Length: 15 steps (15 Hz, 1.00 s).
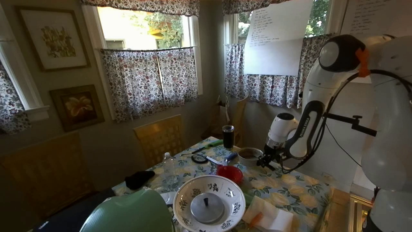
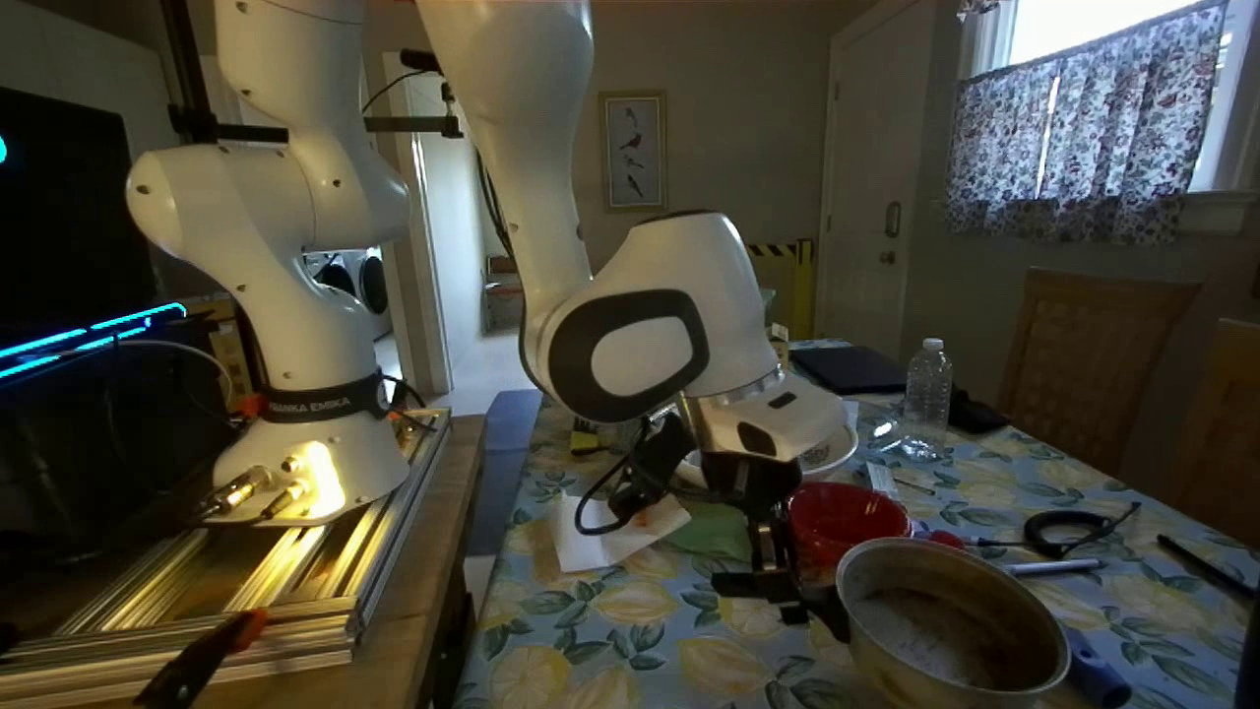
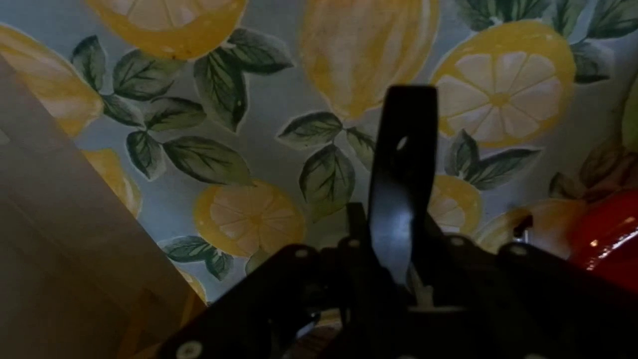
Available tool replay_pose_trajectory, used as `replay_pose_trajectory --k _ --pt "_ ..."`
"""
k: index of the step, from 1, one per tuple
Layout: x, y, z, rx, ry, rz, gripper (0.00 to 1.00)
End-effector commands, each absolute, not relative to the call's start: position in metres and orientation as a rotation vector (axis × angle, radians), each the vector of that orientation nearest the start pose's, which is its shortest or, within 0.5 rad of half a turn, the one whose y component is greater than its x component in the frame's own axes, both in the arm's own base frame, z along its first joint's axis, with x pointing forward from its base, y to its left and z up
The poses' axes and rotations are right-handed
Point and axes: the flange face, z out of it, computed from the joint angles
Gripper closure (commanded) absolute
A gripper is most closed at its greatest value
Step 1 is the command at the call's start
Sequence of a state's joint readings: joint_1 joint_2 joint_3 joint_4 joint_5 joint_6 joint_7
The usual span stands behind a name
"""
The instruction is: Pick up the pot from the table and pour it's contents in the bowl
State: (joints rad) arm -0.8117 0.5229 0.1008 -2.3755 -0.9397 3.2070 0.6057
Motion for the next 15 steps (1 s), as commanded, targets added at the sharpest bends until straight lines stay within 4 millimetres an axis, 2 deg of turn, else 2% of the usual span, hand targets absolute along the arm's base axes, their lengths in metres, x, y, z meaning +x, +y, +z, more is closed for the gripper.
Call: replay_pose_trajectory --k 1,9,15 --pt "0.425 -0.255 0.133 -3.125 0.583 -0.444 0.94" --pt "0.441 -0.253 0.134 -3.151 0.493 -0.422 0.94" --pt "0.442 -0.248 0.13 -3.172 0.457 -0.388 0.94"
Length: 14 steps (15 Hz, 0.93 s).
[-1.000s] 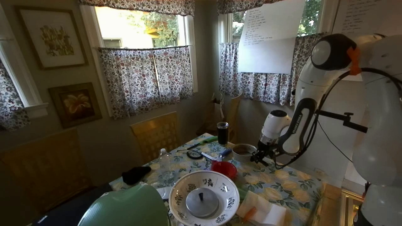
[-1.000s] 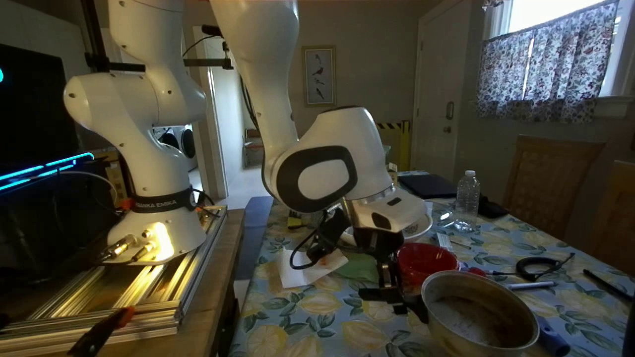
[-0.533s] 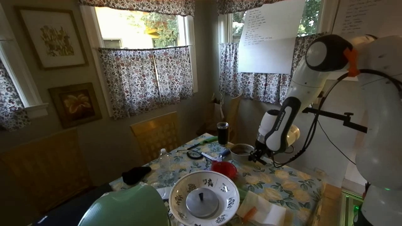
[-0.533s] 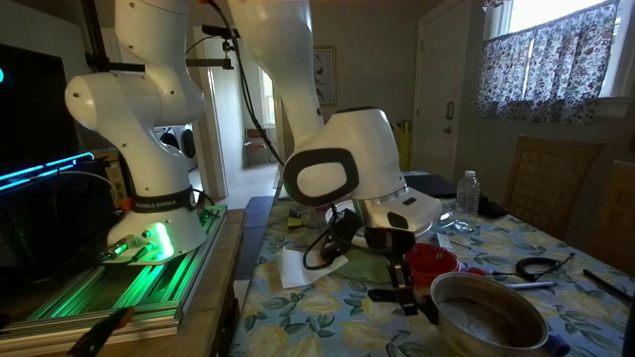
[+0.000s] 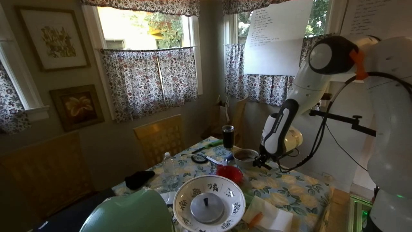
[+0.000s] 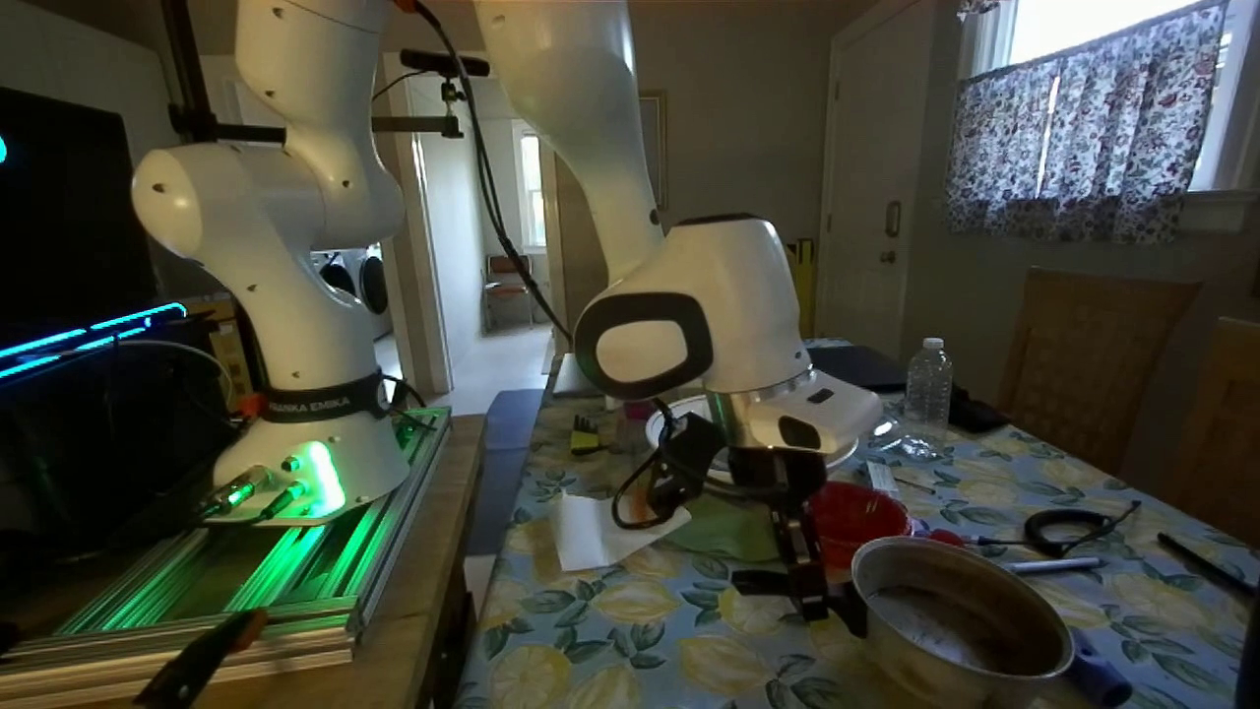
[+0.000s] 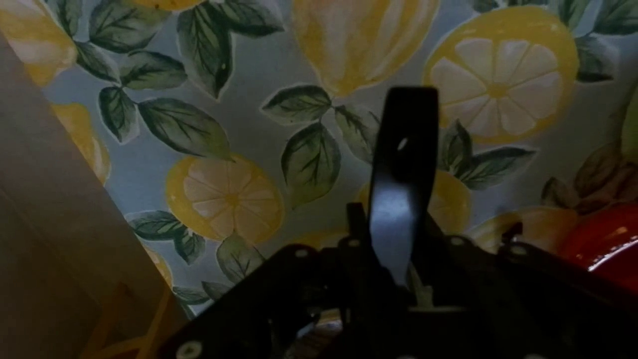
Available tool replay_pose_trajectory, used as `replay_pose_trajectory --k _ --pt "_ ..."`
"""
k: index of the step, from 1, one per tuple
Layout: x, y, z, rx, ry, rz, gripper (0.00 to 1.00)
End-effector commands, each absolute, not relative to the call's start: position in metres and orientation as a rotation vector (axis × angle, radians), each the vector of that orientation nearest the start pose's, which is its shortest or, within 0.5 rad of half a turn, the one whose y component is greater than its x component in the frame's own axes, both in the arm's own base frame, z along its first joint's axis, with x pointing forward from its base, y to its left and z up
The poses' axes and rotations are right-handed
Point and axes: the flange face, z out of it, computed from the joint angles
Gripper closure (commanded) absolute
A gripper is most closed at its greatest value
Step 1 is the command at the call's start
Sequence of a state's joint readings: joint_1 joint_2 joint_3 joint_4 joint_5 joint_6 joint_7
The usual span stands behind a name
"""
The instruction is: Pick up the pot from the table and pour it's contents in the bowl
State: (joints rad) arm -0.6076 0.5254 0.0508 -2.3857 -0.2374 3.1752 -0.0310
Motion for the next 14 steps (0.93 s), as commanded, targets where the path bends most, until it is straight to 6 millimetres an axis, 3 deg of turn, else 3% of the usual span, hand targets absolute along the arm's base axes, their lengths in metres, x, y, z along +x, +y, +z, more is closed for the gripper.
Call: replay_pose_trajectory --k 1,2,6,9,14 --pt "0.442 -0.247 0.13 -3.177 0.454 -0.378 0.63" --pt "0.442 -0.247 0.131 -3.188 0.455 -0.37 0.49" --pt "0.442 -0.242 0.142 -3.223 0.449 -0.378 0.21" --pt "0.441 -0.225 0.172 -3.236 0.479 -0.374 0.02" --pt "0.426 -0.175 0.23 -3.226 0.615 -0.185 0.0"
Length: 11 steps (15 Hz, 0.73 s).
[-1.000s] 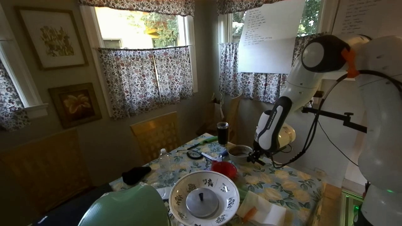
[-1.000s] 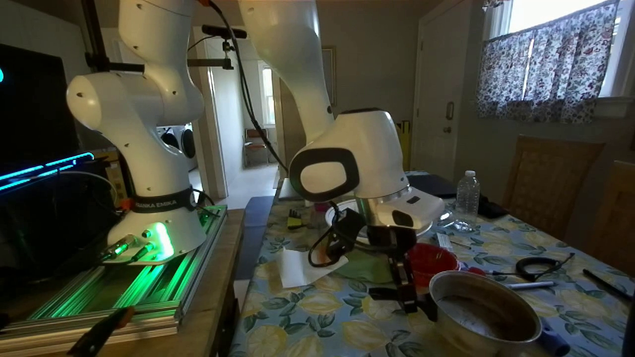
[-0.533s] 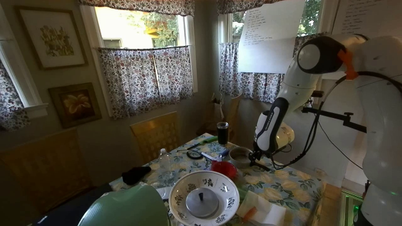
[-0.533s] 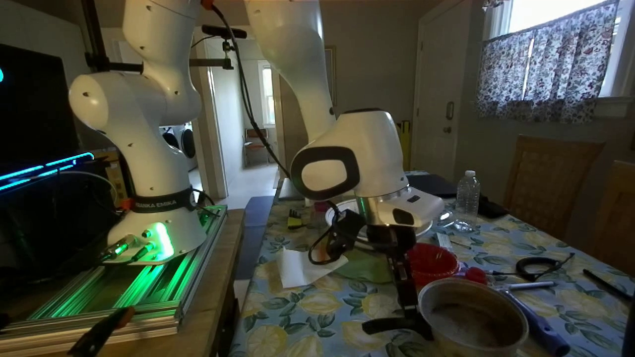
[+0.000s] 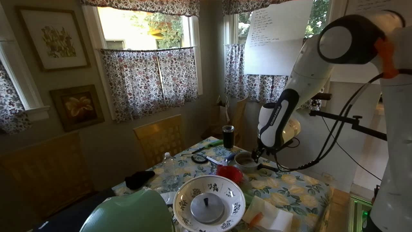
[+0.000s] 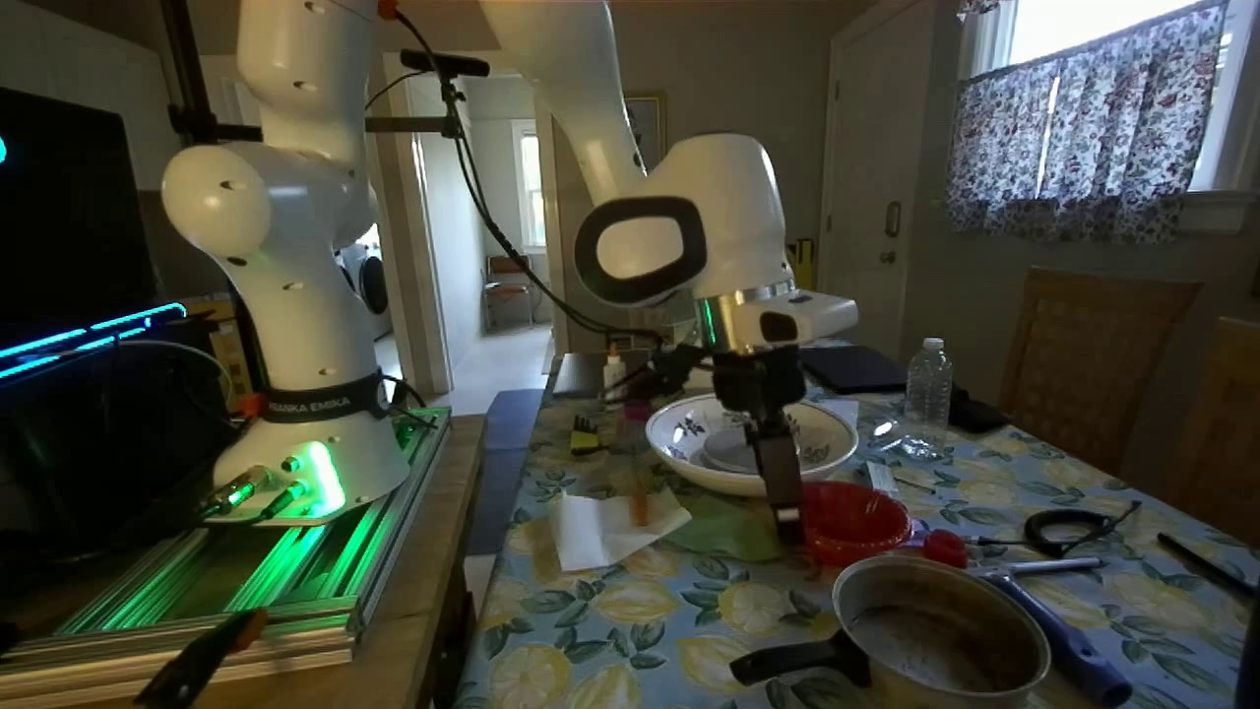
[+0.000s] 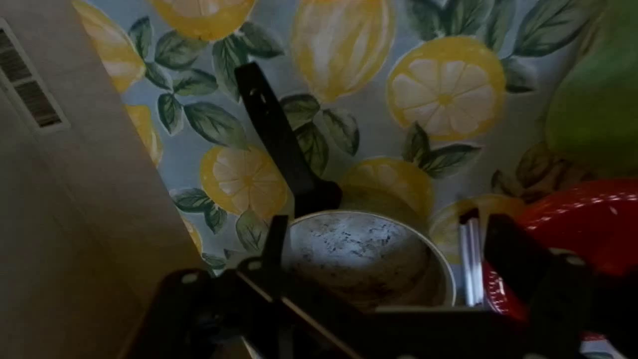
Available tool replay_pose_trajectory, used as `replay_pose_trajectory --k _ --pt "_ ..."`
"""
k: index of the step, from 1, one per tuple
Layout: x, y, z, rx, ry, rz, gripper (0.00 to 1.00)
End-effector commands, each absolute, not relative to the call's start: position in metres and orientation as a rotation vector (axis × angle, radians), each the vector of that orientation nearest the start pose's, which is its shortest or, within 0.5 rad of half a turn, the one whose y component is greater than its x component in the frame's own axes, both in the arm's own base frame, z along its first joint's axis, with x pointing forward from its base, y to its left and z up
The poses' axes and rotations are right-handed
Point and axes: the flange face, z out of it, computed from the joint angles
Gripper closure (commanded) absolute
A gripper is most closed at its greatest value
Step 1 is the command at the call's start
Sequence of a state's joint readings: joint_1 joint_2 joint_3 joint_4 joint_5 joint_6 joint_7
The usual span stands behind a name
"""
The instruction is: Pick up the pot from the table and pour it's contents in the bowl
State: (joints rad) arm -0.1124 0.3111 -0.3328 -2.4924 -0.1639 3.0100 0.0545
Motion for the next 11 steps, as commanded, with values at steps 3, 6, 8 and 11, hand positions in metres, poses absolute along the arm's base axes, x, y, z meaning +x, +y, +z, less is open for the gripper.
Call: replay_pose_trajectory --k 3,6,8,11 --pt "0.416 -0.134 0.264 -3.214 0.701 -0.008 0.0" --pt "0.406 -0.091 0.304 -3.209 0.751 0.045 0.0" --pt "0.423 -0.094 0.294 -3.208 0.713 0.048 0.0" --pt "0.415 -0.074 0.313 -3.212 0.719 0.0 0.0"
